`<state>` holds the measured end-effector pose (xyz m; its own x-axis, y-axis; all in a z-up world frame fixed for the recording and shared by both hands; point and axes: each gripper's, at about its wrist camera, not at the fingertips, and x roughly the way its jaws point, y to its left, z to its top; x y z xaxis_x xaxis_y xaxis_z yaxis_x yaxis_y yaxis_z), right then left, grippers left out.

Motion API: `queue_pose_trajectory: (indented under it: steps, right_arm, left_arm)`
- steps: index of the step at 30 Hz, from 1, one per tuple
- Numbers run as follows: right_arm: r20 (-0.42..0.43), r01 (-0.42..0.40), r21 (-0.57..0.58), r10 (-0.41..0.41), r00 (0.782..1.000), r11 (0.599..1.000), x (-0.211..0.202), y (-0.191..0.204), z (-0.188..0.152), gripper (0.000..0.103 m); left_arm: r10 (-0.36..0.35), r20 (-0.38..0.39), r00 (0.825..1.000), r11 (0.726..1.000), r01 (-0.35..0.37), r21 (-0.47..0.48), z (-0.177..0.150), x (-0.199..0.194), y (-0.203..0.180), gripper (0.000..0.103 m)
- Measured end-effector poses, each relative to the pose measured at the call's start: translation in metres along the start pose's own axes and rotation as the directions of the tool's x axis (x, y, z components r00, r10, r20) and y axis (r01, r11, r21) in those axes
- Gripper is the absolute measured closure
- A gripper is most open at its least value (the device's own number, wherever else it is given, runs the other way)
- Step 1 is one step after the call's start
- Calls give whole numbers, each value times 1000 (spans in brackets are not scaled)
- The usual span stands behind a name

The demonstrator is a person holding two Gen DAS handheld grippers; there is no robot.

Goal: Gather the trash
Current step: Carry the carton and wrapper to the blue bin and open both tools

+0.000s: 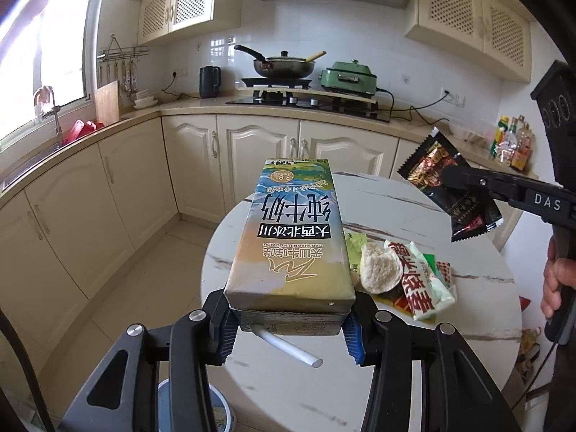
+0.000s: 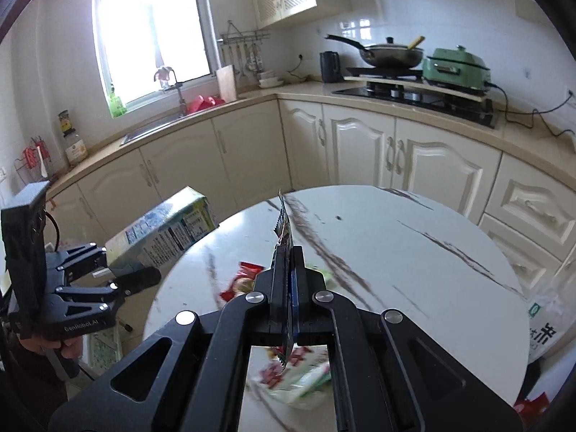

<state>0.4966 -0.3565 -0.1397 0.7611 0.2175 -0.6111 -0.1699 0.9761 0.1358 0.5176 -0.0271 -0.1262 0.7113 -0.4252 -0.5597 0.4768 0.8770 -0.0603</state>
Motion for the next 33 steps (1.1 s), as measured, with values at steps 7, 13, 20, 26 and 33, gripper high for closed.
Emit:
queue_pose_trajectory:
  steps: [7, 13, 20, 26, 33]
  right_arm:
    - [-28, -161, -93, 159, 987, 983, 37, 129, -5, 100]
    - [-125, -296, -114, 282, 951, 948, 104, 224, -34, 100]
    - [-282, -330, -106, 290, 914, 938, 204, 281, -91, 100]
    - [-397, -290, -69, 240, 886, 954, 290, 287, -137, 100]
    - [-485, -293, -30, 243, 840, 956, 358, 282, -170, 95]
  left_arm:
    - [123, -5, 992, 989, -123, -77, -67, -80, 72, 59]
    - [228, -100, 969, 957, -242, -160, -136, -103, 139, 59]
    - [213, -260, 942, 925, -280, -258, -205, -60, 190, 59]
    - [152, -386, 910, 910, -281, -305, -252, -9, 220, 59]
    - [128, -478, 869, 902, -302, -309, -279, 26, 243, 57]
